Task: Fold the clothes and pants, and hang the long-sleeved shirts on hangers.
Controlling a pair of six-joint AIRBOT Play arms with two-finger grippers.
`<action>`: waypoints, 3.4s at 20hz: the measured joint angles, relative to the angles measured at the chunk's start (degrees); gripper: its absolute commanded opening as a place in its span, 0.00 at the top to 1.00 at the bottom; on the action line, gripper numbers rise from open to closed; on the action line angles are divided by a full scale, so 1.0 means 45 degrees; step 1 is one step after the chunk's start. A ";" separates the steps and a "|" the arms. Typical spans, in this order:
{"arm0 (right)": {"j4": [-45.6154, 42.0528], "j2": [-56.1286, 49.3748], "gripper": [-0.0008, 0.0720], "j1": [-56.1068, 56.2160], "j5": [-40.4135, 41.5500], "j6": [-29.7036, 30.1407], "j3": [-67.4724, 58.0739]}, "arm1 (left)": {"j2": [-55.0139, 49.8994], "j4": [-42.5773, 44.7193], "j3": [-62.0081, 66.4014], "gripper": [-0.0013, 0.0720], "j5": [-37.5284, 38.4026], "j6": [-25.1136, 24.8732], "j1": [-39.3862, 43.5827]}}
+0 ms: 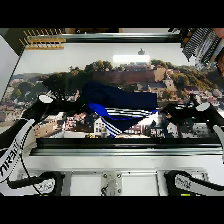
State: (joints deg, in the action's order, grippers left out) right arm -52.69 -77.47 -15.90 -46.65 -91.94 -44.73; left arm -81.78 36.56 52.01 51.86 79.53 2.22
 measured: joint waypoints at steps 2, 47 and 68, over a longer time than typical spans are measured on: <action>0.1200 -0.0544 0.19 0.0554 0.0967 0.0505 0.0121 | 0.0010 0.0000 0.0000 0.96 0.0010 -0.0029 0.0000; 0.0787 0.1248 0.98 0.4143 0.3395 0.4415 -1.0297 | 0.4352 0.4687 0.3279 0.96 -0.0593 0.4945 0.1909; 0.1559 0.2856 0.19 0.2365 -0.0665 0.5683 -0.5722 | -0.3546 0.5163 0.6795 0.07 0.4070 0.3016 -0.3842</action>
State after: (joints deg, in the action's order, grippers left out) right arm -45.67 -64.62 -5.26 -49.65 -66.37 -70.48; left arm -97.73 59.79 82.59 70.17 93.10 -15.07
